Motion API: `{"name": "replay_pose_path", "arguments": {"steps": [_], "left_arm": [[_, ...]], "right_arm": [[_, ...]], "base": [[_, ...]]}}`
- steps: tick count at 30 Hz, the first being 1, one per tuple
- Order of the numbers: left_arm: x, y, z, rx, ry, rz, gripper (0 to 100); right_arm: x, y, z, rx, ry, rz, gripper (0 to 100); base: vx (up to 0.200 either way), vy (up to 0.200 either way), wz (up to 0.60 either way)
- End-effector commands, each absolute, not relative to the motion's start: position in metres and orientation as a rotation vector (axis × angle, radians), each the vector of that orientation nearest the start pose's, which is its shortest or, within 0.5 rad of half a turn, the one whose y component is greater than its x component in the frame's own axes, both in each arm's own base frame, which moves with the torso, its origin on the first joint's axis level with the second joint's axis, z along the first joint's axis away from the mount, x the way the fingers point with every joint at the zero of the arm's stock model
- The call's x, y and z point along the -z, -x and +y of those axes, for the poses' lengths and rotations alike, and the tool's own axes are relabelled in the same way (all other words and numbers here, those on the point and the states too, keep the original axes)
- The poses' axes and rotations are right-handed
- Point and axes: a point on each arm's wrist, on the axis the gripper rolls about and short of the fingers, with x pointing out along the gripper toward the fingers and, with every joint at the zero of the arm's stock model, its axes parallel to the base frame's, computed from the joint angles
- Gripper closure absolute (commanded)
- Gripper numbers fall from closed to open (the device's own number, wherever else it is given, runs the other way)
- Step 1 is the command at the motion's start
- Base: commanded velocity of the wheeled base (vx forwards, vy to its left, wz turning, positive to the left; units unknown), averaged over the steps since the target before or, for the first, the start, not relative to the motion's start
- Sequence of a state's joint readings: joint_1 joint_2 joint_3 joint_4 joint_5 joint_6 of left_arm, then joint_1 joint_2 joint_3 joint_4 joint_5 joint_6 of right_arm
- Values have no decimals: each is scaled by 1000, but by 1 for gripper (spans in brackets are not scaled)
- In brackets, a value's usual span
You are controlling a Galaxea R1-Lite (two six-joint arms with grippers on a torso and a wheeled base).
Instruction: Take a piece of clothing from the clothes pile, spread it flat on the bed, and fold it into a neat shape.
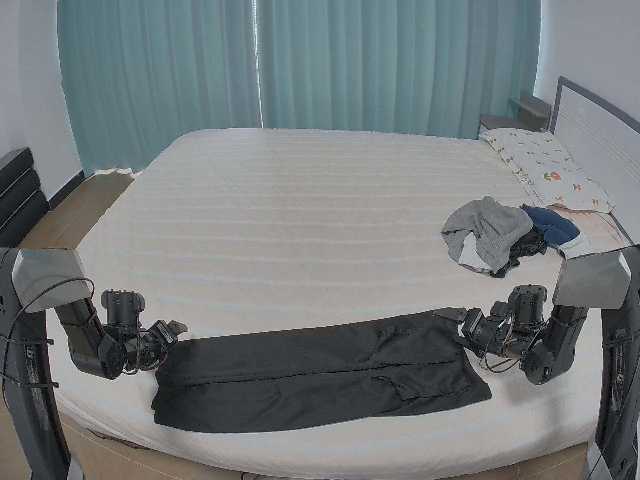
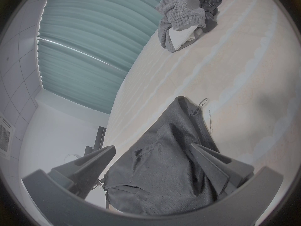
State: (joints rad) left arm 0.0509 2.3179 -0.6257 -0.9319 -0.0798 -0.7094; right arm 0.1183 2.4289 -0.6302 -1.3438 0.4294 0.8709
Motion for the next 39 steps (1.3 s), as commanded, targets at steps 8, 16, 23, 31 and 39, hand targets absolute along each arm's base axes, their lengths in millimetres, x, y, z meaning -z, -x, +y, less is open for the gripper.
{"name": "replay_pose_path", "arguments": {"steps": [8,16,23,31,39], "left_arm": [[17,-324,12,-213,731,718,0],[30,-326,8,-213,680,749,100],[28,-332,13,-231,672,717,100],[16,-339,19,-241,767,616,100],[16,-342,20,-242,790,593,100]], "right_arm": [[37,-348,51,-310,-891,666,0],[37,-357,49,-323,-888,641,0],[37,-367,54,-344,-880,621,0],[40,-374,55,-340,-881,626,0],[37,-382,47,-321,-884,590,0]], "base": [[0,0,0],[0,0,0],[0,0,0],[0,0,0],[0,0,0]]}}
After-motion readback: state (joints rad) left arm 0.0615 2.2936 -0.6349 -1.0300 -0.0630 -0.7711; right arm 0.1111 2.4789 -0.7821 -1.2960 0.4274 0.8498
